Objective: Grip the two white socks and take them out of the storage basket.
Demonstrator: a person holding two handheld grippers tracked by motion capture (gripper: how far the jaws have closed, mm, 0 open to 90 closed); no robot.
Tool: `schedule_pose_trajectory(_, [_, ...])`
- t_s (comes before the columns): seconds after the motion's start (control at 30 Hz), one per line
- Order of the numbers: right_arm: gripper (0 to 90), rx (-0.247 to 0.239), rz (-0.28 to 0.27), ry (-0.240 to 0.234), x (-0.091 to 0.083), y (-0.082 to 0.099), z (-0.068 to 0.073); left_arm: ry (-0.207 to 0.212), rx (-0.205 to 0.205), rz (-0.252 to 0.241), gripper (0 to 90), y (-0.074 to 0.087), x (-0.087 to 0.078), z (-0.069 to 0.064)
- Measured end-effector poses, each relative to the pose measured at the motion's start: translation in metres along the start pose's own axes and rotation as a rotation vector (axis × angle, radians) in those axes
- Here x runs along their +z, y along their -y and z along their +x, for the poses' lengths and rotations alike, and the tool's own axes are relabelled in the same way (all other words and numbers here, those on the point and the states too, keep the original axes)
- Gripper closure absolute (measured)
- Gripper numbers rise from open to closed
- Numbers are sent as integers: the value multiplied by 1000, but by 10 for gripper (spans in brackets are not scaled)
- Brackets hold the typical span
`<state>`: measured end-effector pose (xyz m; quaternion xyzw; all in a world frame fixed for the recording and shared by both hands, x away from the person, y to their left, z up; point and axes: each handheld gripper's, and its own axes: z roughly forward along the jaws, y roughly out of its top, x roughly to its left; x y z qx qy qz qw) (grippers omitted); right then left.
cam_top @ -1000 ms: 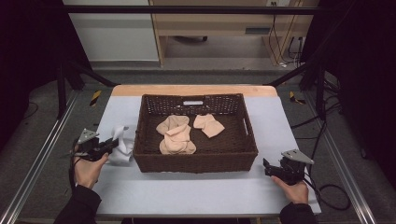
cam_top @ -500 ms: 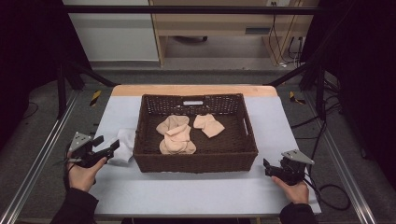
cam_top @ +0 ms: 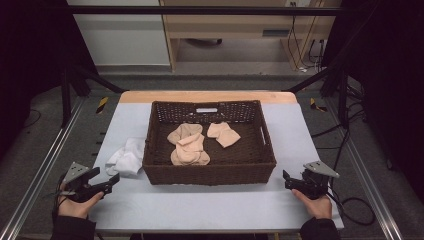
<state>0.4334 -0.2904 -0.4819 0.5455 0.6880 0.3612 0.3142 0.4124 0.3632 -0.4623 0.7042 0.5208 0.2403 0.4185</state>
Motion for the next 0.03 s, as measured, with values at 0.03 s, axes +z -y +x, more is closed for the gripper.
schedule_pose_trajectory(0.03, [73, -5, -2, 0, -1, 0, -1, -2, 3, 6, 171, 2, -1, 0])
